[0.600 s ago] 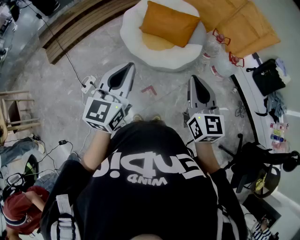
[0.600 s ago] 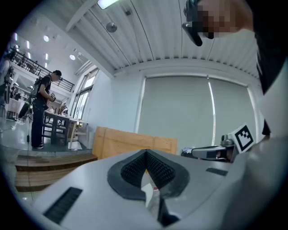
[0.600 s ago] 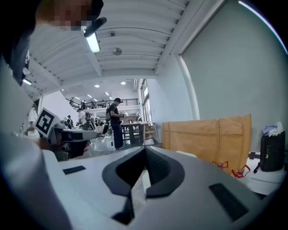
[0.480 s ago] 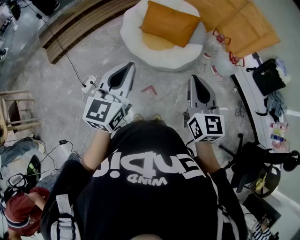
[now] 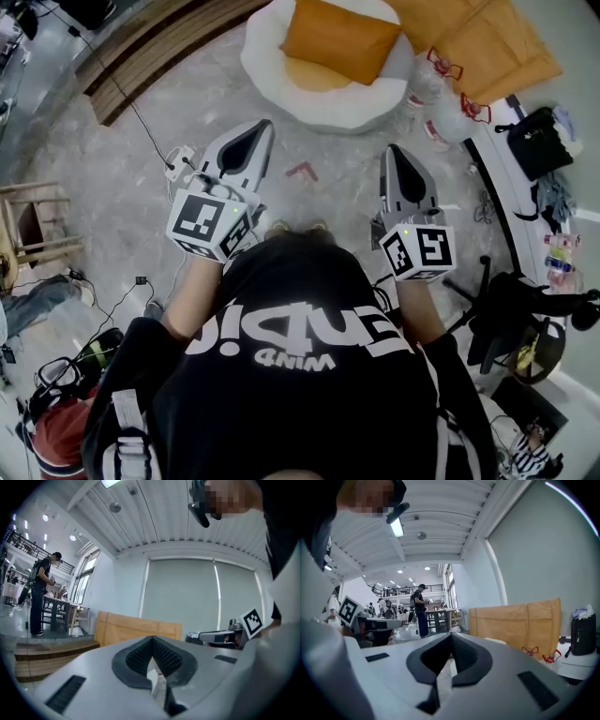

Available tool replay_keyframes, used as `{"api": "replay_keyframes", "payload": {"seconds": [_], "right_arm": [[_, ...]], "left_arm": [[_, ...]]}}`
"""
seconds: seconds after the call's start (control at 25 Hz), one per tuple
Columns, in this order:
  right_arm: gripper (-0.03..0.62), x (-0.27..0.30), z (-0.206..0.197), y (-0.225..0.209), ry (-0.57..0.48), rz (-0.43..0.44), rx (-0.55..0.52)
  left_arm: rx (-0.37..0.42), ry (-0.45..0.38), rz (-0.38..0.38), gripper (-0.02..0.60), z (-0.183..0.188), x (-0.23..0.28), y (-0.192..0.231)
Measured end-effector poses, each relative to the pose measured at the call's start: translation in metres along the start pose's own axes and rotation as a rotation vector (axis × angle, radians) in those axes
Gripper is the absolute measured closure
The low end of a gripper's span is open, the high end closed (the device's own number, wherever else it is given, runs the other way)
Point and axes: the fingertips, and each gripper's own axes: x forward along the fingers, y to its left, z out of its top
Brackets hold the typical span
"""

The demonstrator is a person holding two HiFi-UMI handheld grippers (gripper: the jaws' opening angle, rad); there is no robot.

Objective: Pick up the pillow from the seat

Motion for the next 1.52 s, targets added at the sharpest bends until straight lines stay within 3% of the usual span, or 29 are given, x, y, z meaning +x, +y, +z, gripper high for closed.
{"api": "replay_keyframes", "payload": {"seconds": [0.36,0.76,1.16,1.52], "right_arm": [[0.572,-0.006,-0.002,0.008,-0.01,-0.04,-0.022],[0.572,0.009,0.002,-0.008,-0.023,-0.067,-0.018],[0.572,0.028,0.013,-0.041,-0.033,-0.08,-0.014],[0.572,0.065,0.026,-0.091,-0.03,-0.082,-0.008]], "left_arm": [[-0.002,0.007,-0.042,0.574,-0.012,-0.011,0.012],[-0.003,0.017,-0.057,0.574,-0.015,0.011,0.021],[-0.002,0.021,-0.057,0.574,-0.01,0.05,0.025],[0.007,0.021,-0.06,0.574,0.0,0.114,0.03]]}}
